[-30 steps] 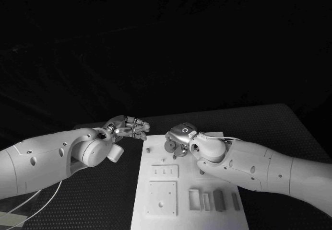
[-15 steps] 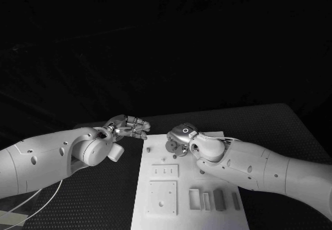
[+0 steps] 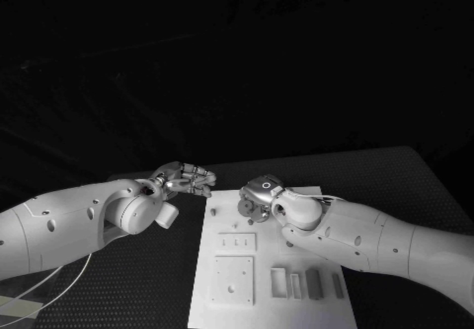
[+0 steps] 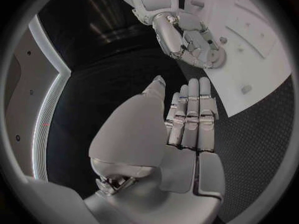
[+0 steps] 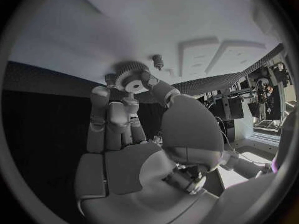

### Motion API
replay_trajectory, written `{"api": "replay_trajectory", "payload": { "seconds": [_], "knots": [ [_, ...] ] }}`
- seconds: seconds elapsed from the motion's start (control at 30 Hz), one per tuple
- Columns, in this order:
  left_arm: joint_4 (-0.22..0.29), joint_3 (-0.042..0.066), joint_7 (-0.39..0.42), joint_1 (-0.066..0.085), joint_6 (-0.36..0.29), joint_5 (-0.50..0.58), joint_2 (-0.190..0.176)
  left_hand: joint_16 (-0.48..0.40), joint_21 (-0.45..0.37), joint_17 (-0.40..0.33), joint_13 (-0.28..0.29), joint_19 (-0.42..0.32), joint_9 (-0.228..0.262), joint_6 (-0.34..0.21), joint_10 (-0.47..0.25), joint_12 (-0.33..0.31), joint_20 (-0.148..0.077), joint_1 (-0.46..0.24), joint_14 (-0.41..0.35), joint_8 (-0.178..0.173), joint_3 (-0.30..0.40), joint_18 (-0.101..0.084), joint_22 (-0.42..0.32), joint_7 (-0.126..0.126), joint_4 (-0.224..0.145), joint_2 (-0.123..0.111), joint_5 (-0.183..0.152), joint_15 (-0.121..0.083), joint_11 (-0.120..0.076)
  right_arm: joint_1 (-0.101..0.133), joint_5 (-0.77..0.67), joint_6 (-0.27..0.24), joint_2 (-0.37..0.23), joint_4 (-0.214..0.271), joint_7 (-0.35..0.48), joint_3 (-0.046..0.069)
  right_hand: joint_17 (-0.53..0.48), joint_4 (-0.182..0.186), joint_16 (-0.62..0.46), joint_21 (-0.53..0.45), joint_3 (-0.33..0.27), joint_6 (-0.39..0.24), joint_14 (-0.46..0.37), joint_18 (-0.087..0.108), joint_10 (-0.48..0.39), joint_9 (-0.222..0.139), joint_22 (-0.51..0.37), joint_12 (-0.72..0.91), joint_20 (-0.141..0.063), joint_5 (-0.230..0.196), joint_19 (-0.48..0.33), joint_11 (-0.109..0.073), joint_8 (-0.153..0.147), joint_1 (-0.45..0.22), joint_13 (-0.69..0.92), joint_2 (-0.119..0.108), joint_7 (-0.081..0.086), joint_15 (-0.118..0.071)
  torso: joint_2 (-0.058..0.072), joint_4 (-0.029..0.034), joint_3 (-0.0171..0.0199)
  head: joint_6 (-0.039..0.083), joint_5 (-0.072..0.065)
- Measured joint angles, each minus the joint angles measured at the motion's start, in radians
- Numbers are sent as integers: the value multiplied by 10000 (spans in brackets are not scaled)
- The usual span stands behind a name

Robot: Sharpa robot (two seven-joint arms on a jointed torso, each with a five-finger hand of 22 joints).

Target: Assemble the parts on the task board

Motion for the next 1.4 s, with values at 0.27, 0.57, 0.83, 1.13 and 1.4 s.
{"api": "replay_trajectory", "payload": {
  "seconds": [0.27, 0.57, 0.83, 1.13, 1.4],
  "knots": [
    [0, 0, -2, 0, -2, 0, -10, 0, 0, -1, -1, 0, 1, 0, 0, 0, 0, 0, 0, 0, 0, -13, -1, 0, 0, 0, 0, 0, 0, -25, 230, 48, -10, -51, 48, -15, 0, 153, -40, -75, -66, -447, -54, -4, -132, -317, 0, -7, 14, 3, -15, 201, -592, -30, -9, -135, 149, 151, -4, 5, 1, -4, -12],
    [0, 0, -20, 0, 0, 0, -22, 0, 0, 15, -2, 0, 0, 0, 0, 0, 0, 0, 0, -78, 0, -61, 10, 0, 0, 0, 0, 0, 0, -24, 458, 222, -43, -150, 140, -13, 0, 234, -108, -137, -93, -801, -86, -3, -241, -353, 0, -32, 91, 9, -94, 190, -646, -75, -31, -311, 188, 183, -7, 1, 6, 2, -18],
    [-14, 0, -68, 0, 16, 0, -20, -39, -20, 26, -3, 0, -1, 0, 0, -39, 0, 0, 0, -109, 0, -66, 9, 0, 0, 0, 0, 0, 0, -17, 784, 295, -118, -208, 209, -8, -15, 467, -184, -226, -102, -931, -199, -3, -351, -338, 0, -106, 158, 9, -236, 162, -627, -183, -95, -204, 305, 152, -10, -5, 12, -4, -13],
    [-18, 0, -100, 0, 25, 0, -3, -77, -38, 37, -3, 0, -2, -36, 0, -38, 0, 0, 0, -145, 0, -70, 8, -36, 0, 0, 0, 0, 0, -10, 1247, 383, -142, -277, 286, -3, -32, 674, -233, -266, -178, -948, -306, 28, -457, -311, 0, -108, 228, 9, -309, 197, -576, -329, -101, -81, 352, 187, -10, -2, 11, 33, -35],
    [-17, 0, -110, 0, 25, 0, -14, -77, -38, 46, -4, 0, -3, -36, -37, -38, 0, 0, 0, -145, 0, -88, 7, -36, 0, 0, 0, 0, 37, 1, 1638, 428, -256, -235, 427, 6, -31, 772, -233, -266, -191, -939, -317, 38, -493, -322, 0, -115, 230, 10, -309, 233, -553, -396, -105, -149, 362, 198, -9, 12, 3, 37, -48]
  ]
}}
